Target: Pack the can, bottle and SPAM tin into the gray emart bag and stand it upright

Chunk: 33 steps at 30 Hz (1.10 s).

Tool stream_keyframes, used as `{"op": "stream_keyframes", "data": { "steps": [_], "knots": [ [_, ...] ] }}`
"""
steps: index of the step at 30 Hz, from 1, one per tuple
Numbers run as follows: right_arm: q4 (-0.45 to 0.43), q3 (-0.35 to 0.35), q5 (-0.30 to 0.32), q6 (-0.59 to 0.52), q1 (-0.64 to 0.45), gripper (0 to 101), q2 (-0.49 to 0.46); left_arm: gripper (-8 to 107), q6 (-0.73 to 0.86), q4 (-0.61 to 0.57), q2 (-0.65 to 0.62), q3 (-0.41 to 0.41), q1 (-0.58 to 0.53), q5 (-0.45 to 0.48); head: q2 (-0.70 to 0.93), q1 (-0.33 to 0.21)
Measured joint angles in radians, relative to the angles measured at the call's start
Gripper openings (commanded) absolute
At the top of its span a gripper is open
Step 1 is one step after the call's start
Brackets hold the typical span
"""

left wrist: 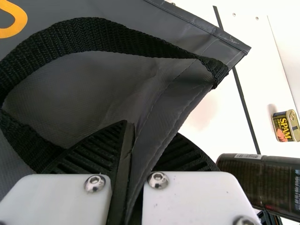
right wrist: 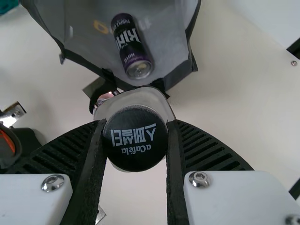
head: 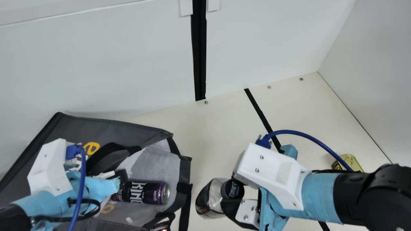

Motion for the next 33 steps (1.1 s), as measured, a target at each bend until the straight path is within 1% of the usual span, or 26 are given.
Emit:
{"op": "stream_keyframes", "data": {
  "steps": [9, 21, 26, 33],
  "knots": [
    [0.157, -0.015, -0.002, -0.122, -0.101, 0, 0.036, -8, 0.000, 0.000, 0.000, 0.000, 0.000, 0.000, -0.002, 0.000],
    [0.364, 0.022, -0.005, -0.319, -0.232, 0, 0.098, -8, 0.000, 0.000, 0.000, 0.000, 0.000, 0.000, 0.000, 0.000],
    [0.426, 0.040, -0.005, -0.395, -0.261, 0, 0.128, -8, 0.000, 0.000, 0.000, 0.000, 0.000, 0.000, -0.002, 0.000],
    [0.489, 0.056, -0.005, -0.480, -0.281, 0, 0.166, -8, 0.000, 0.000, 0.000, 0.000, 0.000, 0.000, 0.000, 0.000]
  ]
}}
